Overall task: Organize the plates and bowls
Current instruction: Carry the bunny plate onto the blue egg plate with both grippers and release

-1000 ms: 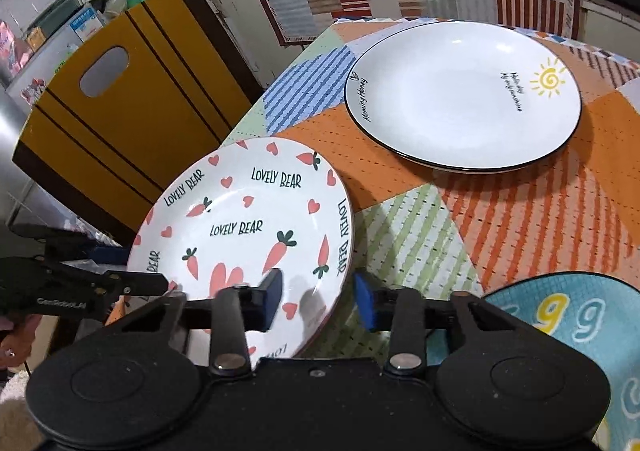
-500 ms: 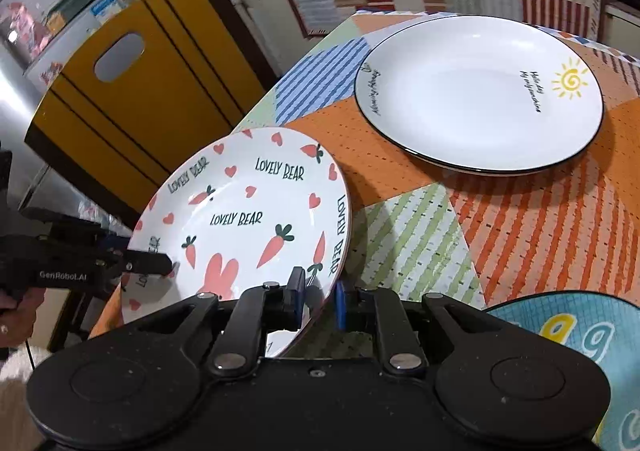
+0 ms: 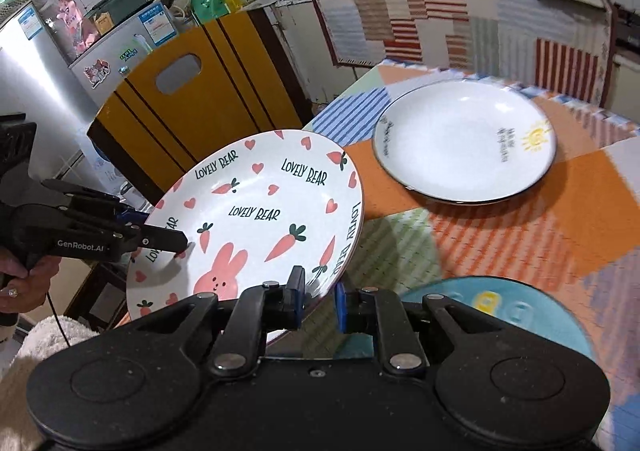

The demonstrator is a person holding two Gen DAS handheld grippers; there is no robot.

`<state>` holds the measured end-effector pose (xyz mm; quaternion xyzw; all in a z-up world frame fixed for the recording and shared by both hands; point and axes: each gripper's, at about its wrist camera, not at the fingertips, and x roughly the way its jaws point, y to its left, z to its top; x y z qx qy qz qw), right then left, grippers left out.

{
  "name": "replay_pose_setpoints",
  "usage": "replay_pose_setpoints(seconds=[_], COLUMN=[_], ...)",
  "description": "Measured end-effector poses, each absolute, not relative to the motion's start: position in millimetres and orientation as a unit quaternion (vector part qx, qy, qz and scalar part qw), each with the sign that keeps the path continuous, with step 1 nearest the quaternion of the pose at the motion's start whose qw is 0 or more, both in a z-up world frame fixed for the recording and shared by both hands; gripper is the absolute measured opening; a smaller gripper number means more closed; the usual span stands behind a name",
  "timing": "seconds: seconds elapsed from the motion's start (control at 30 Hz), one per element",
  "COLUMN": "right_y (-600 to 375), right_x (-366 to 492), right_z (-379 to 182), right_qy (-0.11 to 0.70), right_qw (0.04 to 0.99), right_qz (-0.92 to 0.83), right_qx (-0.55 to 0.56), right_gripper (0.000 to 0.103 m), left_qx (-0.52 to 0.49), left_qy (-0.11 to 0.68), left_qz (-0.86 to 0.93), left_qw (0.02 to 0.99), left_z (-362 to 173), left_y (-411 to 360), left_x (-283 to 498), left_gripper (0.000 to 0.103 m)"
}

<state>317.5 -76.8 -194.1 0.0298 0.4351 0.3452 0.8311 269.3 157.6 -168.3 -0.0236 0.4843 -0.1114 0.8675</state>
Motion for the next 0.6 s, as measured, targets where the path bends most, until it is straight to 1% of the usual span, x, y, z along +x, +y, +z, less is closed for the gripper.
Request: replay_pose_setpoints(seconds=[0.1, 0.23, 0.6], right_y=[-98, -123, -174], right_x=[306, 289, 264], right_z=[-181, -170, -180], right_qy=[0.432, 0.429, 0.448], right_qw=[0.836, 0.839, 0.844], right_qz=[0.337, 0.334, 0.293], right_qx=[0.028, 0.014, 0.031], right_gripper=[0.020, 0.020, 0.020], left_qx=[-0.020, -0.019, -0.004], left_qy=[0.485, 0.491, 0.514], left_qz=[-0.129, -0.151, -0.188], left_qw=[0.865, 0.858, 0.837], left_z=[-180, -181, -198], left_y=[146, 123, 70], left_x=[270, 262, 266], left_gripper=[0.029, 0.029, 0.030])
